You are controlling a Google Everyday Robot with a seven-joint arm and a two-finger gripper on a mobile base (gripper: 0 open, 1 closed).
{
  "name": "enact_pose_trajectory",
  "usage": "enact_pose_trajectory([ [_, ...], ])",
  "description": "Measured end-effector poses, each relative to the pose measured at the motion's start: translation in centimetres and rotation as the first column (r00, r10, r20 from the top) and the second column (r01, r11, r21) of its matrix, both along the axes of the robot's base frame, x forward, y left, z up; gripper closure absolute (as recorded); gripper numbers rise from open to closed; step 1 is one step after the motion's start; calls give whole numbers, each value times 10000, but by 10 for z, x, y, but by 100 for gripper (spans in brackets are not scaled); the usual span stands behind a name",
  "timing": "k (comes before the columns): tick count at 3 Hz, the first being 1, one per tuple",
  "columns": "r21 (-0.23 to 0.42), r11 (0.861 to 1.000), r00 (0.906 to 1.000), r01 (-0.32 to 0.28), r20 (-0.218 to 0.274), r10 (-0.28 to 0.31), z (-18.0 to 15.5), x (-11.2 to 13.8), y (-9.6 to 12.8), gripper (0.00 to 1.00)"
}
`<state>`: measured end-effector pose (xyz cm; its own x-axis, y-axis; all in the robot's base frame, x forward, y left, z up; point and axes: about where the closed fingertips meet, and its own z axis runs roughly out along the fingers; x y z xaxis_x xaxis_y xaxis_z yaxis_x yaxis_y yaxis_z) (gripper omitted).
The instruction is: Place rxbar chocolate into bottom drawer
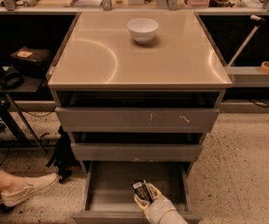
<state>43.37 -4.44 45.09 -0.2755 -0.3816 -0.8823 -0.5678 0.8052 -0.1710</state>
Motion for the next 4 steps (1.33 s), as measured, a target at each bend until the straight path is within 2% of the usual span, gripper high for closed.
enact_pose_trajectory([
  [1, -255, 9965, 9968, 791, 138, -788, -19, 27, -28, 100],
  [2, -121, 9867, 9867, 1619, 127, -1618, -56, 71, -61, 100],
  [3, 0, 9767, 9762, 2147, -318, -2146, -91, 118, -94, 100],
  [4, -93, 9633, 9632, 2681, -170, -2682, -90, 143, -124, 100],
])
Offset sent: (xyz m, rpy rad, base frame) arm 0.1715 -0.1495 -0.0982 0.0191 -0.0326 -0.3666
